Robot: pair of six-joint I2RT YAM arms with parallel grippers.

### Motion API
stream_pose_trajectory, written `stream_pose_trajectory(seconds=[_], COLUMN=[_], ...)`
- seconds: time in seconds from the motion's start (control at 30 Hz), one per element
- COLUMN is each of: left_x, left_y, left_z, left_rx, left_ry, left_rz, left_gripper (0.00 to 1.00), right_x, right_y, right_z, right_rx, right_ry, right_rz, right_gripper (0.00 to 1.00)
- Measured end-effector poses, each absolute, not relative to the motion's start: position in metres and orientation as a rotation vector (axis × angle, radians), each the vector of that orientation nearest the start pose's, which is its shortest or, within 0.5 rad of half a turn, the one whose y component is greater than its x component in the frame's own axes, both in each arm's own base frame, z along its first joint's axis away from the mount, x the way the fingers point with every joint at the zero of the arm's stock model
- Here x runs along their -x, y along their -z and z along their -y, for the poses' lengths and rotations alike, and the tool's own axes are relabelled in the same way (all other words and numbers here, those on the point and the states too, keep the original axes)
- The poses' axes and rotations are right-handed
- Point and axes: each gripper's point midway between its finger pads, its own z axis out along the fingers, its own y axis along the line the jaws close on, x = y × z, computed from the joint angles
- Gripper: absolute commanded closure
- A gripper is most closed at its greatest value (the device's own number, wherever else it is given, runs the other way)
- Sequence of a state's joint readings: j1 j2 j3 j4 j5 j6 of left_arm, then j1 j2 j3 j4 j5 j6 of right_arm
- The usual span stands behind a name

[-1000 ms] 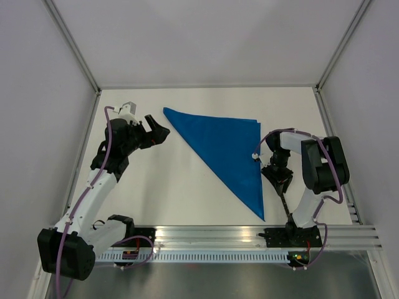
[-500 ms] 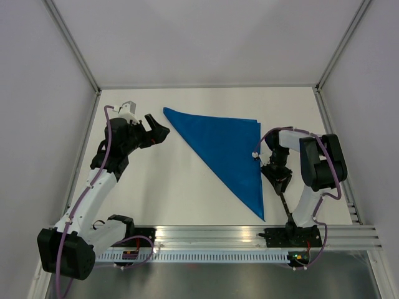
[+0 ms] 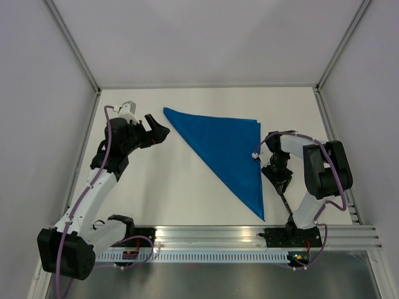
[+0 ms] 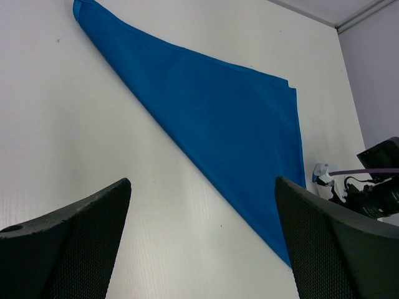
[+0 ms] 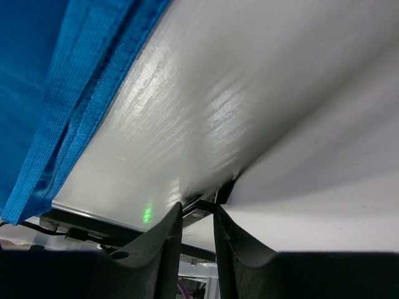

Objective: Fold the napkin, place the utensils inside, and roll it up
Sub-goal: Grab a utensil with the right arm

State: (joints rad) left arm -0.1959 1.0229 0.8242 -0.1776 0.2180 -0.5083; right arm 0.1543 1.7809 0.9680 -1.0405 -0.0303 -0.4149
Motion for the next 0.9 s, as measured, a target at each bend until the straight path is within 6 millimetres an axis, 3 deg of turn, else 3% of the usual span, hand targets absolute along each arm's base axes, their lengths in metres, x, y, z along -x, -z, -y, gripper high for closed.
stream_pose_trajectory(seconds=[0.4, 0.57, 0.6, 0.73, 0.9], left_x=[-0.326, -0.327, -0.327, -0.327, -0.328], left_y=[-0.233, -0.242, -0.243, -0.245, -0.246], left_z=[0.124, 0.124, 0.124, 0.124, 0.124], left_rx=[0.161, 0.156, 0.156, 0.155, 0.156], left_ry=[0.674, 0.677, 0.677, 0.678, 0.677], left_rz=[-1.983, -1.962, -1.959, -1.956, -1.954], left_gripper=[0.00, 0.00, 0.00, 0.00, 0.00], right_x=[-0.182, -0.185, -0.188, -0.214, -0.265], right_y=[-0.003, -0.005, -0.005, -0.006, -0.008], right_z=[-0.013, -0.012, -0.012, -0.007, -0.007], right_rx=[0.975, 0.956, 0.945, 0.849, 0.762], right_ry=[-0.019, -0.018, -0.020, -0.016, 0.037], right_rz=[-3.224, -3.232, -3.235, -3.192, -3.019], right_gripper=[0.82, 1.00, 0.99, 1.00, 0.99])
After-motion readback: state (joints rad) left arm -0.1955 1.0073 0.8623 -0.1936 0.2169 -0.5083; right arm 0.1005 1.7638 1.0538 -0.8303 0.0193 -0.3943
